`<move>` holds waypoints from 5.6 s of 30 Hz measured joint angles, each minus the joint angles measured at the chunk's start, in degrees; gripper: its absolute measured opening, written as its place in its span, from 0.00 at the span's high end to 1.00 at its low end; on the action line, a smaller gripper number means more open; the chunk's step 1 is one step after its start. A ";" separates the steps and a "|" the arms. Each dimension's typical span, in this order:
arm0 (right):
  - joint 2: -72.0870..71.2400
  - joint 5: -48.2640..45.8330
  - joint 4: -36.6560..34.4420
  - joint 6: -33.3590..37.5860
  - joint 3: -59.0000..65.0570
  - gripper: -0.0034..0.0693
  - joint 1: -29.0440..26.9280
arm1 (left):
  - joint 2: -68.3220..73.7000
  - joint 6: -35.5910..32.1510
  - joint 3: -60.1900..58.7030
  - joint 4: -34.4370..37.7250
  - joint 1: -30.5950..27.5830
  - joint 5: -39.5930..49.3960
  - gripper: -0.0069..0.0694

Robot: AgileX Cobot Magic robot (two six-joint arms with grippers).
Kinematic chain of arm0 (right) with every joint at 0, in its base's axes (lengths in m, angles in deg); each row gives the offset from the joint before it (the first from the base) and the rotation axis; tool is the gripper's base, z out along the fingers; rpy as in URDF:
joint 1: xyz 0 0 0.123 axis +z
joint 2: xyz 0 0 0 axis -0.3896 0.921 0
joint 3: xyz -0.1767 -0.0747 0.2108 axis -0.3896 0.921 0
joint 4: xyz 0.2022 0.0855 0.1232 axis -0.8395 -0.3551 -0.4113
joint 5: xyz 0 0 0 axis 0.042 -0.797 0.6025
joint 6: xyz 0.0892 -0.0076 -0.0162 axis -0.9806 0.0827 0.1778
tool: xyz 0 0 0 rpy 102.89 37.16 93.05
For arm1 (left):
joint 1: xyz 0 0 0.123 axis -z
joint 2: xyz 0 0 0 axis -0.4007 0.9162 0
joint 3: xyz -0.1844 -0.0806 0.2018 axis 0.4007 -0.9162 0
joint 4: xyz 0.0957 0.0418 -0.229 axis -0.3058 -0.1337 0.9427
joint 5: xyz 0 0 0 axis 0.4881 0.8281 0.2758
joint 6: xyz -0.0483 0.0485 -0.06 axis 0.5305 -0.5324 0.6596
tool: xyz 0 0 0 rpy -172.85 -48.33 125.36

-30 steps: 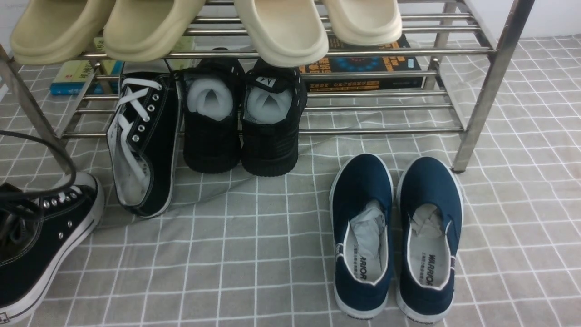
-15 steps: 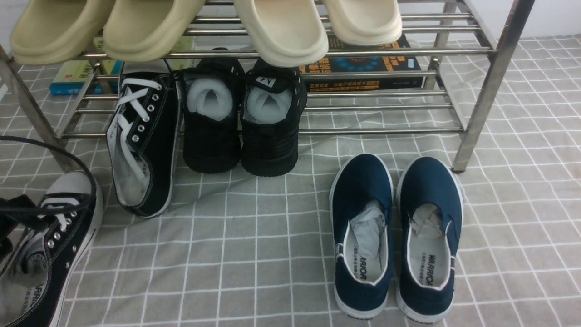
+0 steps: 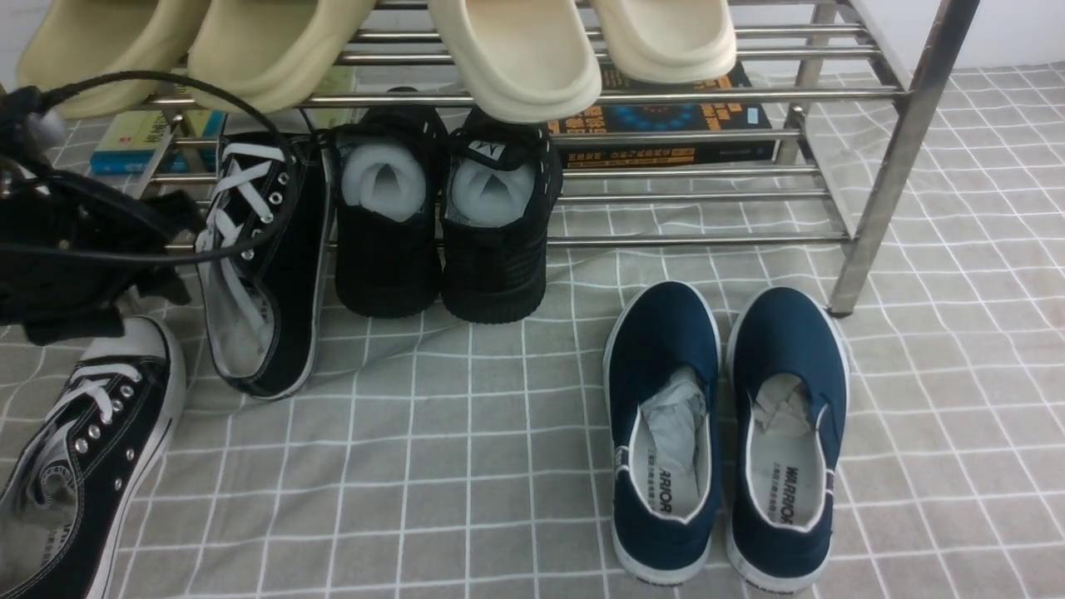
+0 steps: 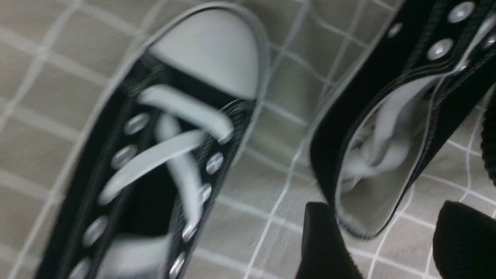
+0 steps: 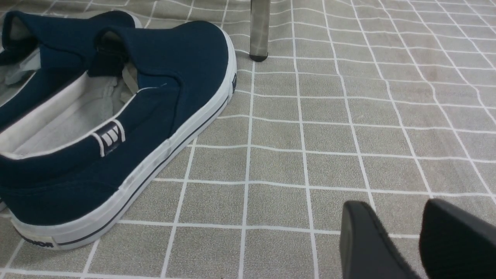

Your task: Take the shoes off the shelf with your hand from the grey coffee tablecloth.

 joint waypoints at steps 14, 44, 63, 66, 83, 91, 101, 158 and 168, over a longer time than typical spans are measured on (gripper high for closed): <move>0.00 0.00 0.00 0.00 0.00 0.62 0.00 | 13.51 -4.40 0.55 4.35 0.00 -11.85 0.42; 0.00 0.00 0.00 0.00 0.00 0.62 0.00 | -0.29 -5.57 -4.69 1.49 0.06 14.10 0.89; 0.00 0.00 0.00 0.00 0.00 0.62 0.00 | -0.29 -5.16 -9.16 1.03 0.06 14.83 0.88; 0.00 0.00 0.00 0.00 0.00 0.62 0.00 | -0.29 -6.16 -9.16 1.03 0.06 14.88 0.86; 0.00 0.00 0.02 0.00 0.00 0.62 0.00 | -23.94 -12.22 -9.11 -0.14 0.06 25.69 0.59; 0.00 0.00 0.02 0.00 0.00 0.62 0.00 | -47.81 -19.72 -16.26 7.45 0.06 22.52 0.90; 0.00 0.00 0.06 0.00 0.00 0.62 0.00 | -67.28 -20.88 -30.99 14.68 0.06 5.18 0.91; 0.00 0.00 0.06 0.00 0.00 0.62 0.00 | -84.88 -8.20 -63.89 -10.11 0.06 -18.98 0.85; 0.00 0.00 0.06 0.00 0.00 0.62 0.00 | -84.88 -8.17 -63.89 -10.11 0.06 -18.98 0.84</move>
